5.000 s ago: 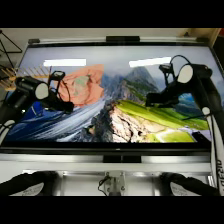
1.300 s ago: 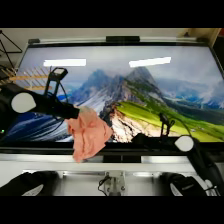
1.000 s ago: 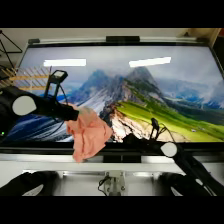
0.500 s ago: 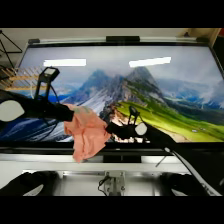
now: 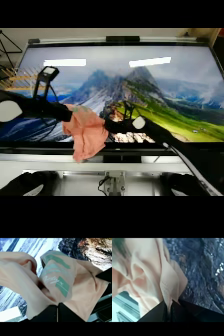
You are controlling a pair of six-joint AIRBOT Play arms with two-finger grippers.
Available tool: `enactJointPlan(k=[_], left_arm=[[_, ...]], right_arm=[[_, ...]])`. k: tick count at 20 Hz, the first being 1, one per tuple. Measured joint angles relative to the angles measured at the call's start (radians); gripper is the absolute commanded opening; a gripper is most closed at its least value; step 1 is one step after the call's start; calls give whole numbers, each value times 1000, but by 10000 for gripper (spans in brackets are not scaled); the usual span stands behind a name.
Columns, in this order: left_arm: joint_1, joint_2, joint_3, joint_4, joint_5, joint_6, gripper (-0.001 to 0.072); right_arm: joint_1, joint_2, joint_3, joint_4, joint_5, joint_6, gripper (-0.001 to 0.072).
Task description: Fold the shirts.
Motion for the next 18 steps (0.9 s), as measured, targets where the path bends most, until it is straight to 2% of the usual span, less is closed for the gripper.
enactJointPlan(k=[5,10,14,18], left_arm=[[0,23,231,22,-105,47,28],[0,117,451,-2,-161,14,28],[0,164,407,-23,-214,-35,28],[0,160,189,-38,-195,-51,29]], right_arm=[[-223,386,93,-189,178,-63,73],[-435,775,301,-282,323,-64,72],[-504,935,375,-396,472,31,73],[-523,930,373,-575,692,99,73]])
